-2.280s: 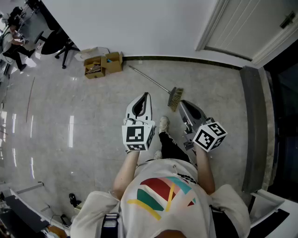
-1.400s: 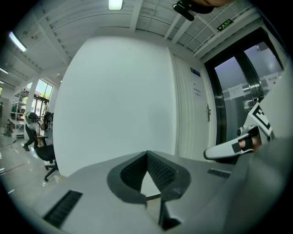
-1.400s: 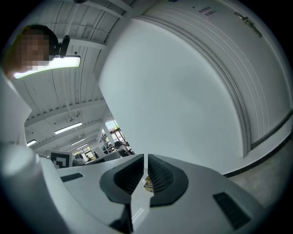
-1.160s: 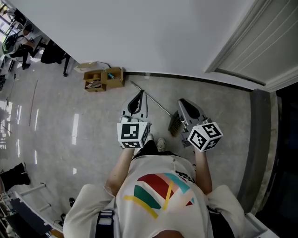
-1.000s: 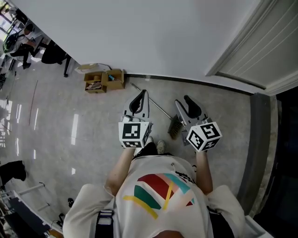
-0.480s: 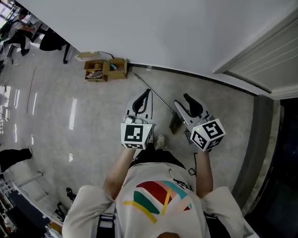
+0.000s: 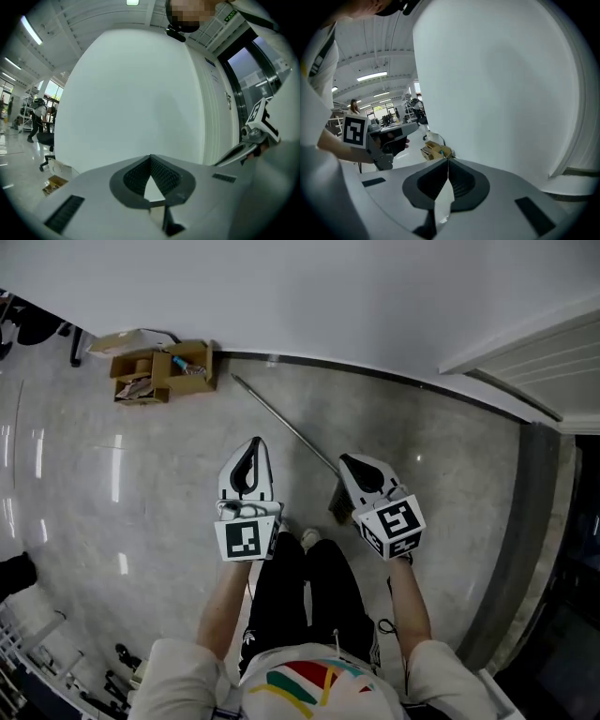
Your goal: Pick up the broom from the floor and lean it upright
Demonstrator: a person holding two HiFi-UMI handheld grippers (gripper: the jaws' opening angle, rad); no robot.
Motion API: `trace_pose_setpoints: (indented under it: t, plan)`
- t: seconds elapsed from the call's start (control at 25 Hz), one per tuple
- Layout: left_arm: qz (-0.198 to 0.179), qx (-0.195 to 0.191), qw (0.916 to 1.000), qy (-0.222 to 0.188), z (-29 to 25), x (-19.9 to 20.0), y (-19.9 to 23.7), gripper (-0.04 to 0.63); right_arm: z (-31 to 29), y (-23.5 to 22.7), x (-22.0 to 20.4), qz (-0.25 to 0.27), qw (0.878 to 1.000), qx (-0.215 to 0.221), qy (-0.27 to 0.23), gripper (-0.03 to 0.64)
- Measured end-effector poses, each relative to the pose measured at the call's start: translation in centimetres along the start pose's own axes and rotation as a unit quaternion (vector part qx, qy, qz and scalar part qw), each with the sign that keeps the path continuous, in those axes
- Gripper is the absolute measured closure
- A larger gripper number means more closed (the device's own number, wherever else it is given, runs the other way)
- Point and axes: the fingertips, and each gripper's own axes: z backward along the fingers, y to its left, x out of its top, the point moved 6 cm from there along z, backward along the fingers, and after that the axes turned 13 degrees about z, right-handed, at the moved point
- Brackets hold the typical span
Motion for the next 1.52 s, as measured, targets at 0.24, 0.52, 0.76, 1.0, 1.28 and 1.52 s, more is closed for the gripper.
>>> trace_pose_setpoints:
  t: [0.24, 0.52, 0.76, 1.0, 1.28, 1.52]
  plan:
    - [-0.033, 0.0, 0.9994, 0.005, -4.2, -23.0, 11.0, 0.551, -14.7, -2.0, -22.3, -0.01, 1.0, -0.007, 0.001, 0.603]
    - [-0.051, 0.017, 0.9977, 0.041, -8.0, -43.3, 20.5, 0.551, -30.5, -1.8, -40.1, -0.032, 0.997, 0.066, 0.012, 0.6]
    - [-0.038, 0.015, 0.9967, 0.07, -9.1, -50.5, 22.7, 0.551, -38.3, -1.0, -48.8, 0.0, 0.987, 0.102, 0.125, 0.379]
    - [-0.035, 0.01, 0.9951, 0.092, -8.4, -53.2, 23.6, 0.551, -41.1, 0.8, -52.5, 0.019, 0.97, 0.111, 0.215, 0.38]
    - [-0.016, 0.027, 0.9954, 0.09, -8.4, -53.2, 25.0, 0.551, -43.1, 1.9, -53.1, 0.072, 0.949, 0.104, 0.29, 0.52]
    - [-0.016, 0.041, 0.9959, 0.079, -8.0, -51.6, 25.4, 0.551, -42.9, 1.3, -53.4, 0.034, 0.955, 0.107, 0.274, 0.523]
